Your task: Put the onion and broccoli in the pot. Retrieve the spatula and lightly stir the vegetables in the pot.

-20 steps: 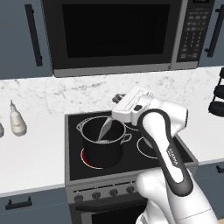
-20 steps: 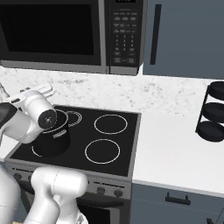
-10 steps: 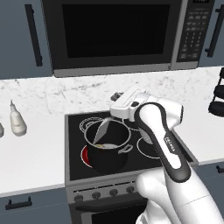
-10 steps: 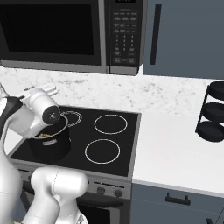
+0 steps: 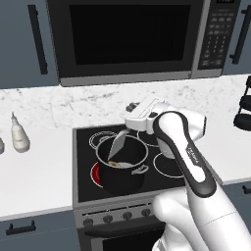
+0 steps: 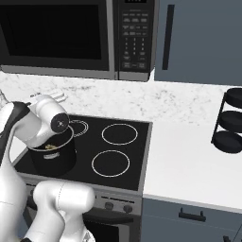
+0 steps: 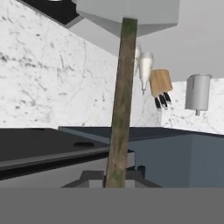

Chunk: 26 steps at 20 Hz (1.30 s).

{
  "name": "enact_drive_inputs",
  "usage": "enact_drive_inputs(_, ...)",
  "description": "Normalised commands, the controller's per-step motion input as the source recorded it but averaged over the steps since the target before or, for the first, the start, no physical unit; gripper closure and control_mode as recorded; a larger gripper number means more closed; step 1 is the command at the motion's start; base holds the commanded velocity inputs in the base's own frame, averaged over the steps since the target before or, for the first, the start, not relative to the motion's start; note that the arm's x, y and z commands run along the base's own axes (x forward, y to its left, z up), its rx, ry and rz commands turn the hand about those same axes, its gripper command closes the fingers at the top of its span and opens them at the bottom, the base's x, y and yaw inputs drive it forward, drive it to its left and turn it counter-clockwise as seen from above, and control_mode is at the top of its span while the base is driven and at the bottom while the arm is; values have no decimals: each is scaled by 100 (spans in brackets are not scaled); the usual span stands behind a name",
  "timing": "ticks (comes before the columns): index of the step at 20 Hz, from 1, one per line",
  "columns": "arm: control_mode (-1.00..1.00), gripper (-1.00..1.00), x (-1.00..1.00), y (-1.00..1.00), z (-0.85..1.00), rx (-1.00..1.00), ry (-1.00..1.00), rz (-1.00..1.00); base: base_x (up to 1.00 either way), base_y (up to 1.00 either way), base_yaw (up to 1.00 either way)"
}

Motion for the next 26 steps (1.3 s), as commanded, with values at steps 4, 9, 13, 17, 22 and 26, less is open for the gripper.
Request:
enact_drive_inputs(4,-100,100,0,-20,5,0,0,0,0,0,0)
enact_drive_inputs(9,-100,100,2,-6,-1,0,0,0,0,0,0)
enact_drive_inputs(13,-100,100,17,0,-17,0,1,0,0,0,0)
enact_drive_inputs(17,-100,100,12,0,-36,0,0,0,0,0,0)
enact_drive_inputs(22,-100,100,-1,16,-57,3,0,0,0,0,0)
enact_drive_inputs(26,-100,100,5,21,-52,3,1,0,0,0,0)
